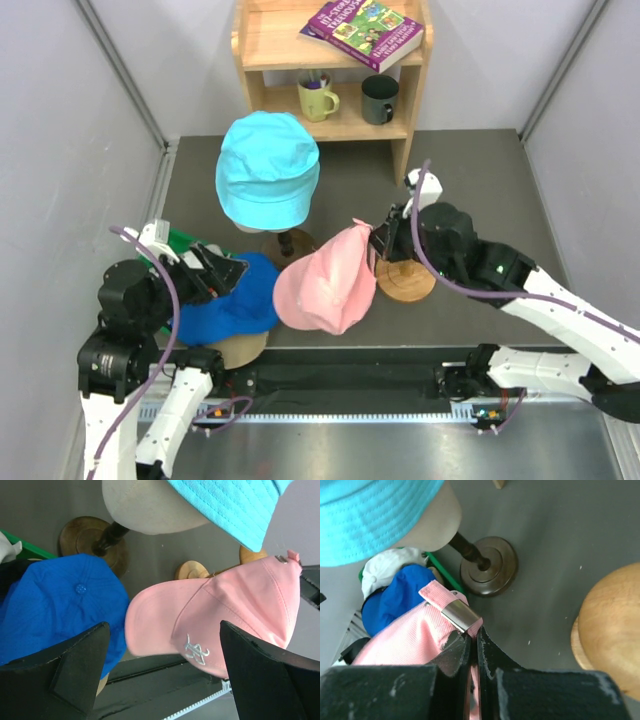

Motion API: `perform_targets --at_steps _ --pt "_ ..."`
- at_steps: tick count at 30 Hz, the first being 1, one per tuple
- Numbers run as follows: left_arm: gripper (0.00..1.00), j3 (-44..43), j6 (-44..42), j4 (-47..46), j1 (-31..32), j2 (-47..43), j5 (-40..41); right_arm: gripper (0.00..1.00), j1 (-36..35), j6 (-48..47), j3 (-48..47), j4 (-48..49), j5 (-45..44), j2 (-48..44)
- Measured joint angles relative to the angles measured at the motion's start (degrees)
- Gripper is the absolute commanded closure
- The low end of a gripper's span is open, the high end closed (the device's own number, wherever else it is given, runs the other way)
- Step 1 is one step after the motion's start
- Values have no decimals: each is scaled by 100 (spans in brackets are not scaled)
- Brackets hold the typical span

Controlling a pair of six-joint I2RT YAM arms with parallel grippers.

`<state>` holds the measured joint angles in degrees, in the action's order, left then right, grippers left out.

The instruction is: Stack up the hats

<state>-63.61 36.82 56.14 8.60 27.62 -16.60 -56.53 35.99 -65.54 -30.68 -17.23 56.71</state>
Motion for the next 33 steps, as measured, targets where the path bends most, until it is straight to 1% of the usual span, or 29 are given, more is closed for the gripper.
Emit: perform_targets --at_steps 4,8,12,16,24,28,33 --pt "5 0 -216 -2 0 105 136 100 505 -219 -439 -197 380 404" --pt "4 0 -426 -13 0 181 363 100 957 -348 -979 -728 605 822" --pt "4 0 -612 -101 0 308 516 100 1073 -413 -1530 -1381 715 1073" --pt "4 76 -737 -286 0 411 579 100 1075 -372 -1897 -1891 885 1110" --pt "3 199 -1038 -503 0 649 584 100 1198 -173 -1937 -2590 1038 1023" --pt "3 216 -1161 -612 0 745 623 100 1591 -232 -1934 -2736 1029 977" --pt "3 216 -1248 -702 0 820 728 100 2326 -437 -1928 -2745 1121 929"
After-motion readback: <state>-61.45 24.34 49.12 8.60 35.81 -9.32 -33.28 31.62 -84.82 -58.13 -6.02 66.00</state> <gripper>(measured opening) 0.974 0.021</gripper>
